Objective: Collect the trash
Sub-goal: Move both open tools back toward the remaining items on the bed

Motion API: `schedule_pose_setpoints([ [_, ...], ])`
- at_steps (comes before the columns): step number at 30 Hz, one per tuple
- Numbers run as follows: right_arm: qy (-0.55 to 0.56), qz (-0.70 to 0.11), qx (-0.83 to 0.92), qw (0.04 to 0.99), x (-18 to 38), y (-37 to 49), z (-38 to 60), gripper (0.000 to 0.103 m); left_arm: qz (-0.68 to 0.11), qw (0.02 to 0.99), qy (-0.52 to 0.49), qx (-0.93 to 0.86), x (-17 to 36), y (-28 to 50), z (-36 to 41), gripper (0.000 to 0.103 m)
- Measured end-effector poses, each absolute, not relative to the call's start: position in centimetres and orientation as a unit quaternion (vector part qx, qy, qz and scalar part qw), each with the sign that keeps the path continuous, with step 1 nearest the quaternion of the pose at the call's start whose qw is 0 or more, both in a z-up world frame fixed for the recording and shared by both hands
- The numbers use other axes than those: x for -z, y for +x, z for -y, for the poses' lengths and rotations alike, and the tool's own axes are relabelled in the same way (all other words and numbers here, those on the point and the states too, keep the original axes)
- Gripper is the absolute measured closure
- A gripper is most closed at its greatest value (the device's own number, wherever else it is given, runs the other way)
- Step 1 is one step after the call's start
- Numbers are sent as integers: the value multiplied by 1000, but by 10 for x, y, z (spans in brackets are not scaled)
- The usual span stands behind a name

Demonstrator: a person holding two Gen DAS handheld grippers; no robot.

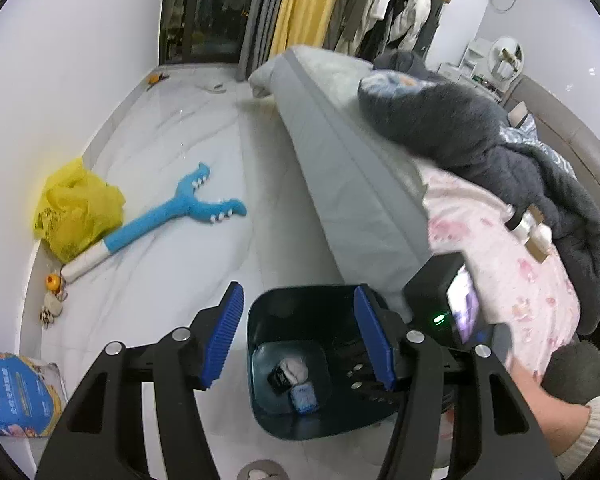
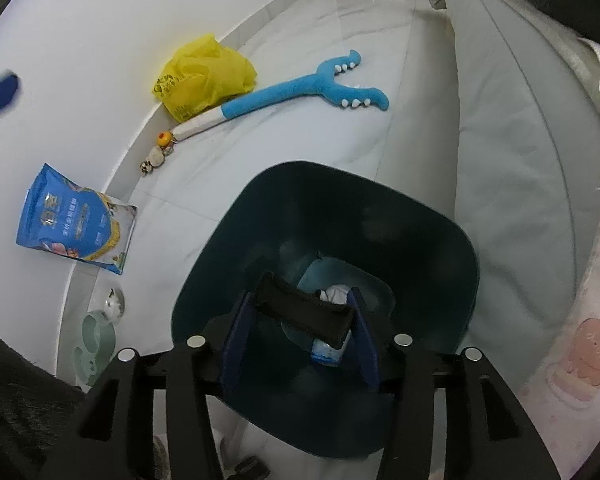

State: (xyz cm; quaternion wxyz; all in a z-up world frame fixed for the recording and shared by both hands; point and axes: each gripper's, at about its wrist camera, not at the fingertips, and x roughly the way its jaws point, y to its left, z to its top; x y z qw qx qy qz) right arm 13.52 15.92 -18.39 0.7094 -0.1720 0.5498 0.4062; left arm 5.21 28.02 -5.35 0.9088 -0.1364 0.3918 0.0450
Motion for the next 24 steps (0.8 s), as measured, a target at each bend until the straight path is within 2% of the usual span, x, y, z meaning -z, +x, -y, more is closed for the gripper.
schedule_pose_setpoints([
  [3, -171, -549, -403, 712, 184, 136, -158, 40, -378, 915, -132, -41, 42, 51, -278, 43],
  [20, -143, -515, -425, 730, 134, 130, -141, 32, -333, 936, -107, -28, -3, 56, -254, 43],
  [24, -128, -501, -428, 741, 117, 133, -128, 28, -315, 943, -107, -20, -16, 59, -244, 40],
])
